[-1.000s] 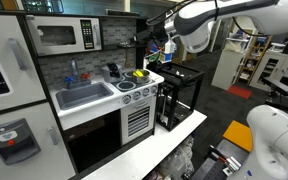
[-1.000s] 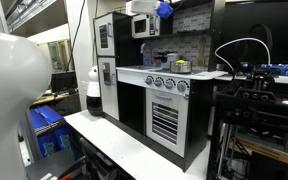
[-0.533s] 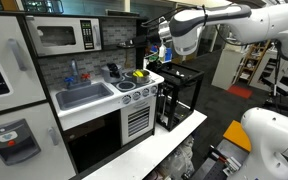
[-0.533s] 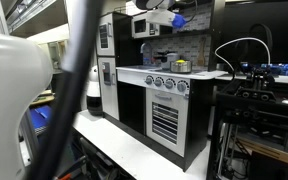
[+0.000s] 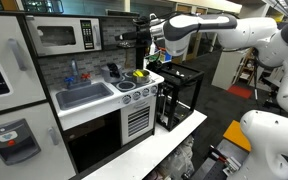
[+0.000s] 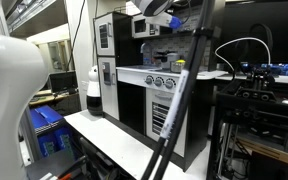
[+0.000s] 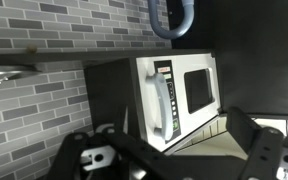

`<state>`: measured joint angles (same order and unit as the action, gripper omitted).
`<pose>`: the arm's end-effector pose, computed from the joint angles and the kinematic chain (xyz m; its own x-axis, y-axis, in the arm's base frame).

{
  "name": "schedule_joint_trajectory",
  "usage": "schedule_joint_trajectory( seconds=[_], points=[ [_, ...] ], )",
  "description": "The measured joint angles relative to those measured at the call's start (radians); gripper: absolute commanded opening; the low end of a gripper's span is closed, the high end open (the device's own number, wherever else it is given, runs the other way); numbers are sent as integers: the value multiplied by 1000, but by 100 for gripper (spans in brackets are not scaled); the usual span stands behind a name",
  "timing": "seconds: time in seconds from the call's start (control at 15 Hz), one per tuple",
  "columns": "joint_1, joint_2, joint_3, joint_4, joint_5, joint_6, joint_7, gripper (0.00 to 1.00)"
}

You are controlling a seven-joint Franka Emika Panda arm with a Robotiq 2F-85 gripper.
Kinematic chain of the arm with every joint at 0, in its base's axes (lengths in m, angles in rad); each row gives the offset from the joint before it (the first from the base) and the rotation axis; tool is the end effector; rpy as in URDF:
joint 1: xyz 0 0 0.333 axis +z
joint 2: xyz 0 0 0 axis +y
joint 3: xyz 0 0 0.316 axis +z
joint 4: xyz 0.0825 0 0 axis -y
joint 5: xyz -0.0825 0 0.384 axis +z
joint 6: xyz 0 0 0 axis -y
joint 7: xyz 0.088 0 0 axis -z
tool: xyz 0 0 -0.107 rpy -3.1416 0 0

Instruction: Open the door of the cabinet on the top of the sink

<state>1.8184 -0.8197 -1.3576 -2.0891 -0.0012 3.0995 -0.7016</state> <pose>0.5806 0.0732 0.5718 0.2475 0.0804 0.9655 0.6927 -0.7115 -0.1183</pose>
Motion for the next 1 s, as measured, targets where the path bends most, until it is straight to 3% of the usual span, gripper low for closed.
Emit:
schedule_joint_trajectory(
  seconds=[0.27,1.0],
  points=[
    [30,-32,1,18,-45,-30,44,100],
    [30,-38,1,21,-45,-39,45,100]
  ],
)
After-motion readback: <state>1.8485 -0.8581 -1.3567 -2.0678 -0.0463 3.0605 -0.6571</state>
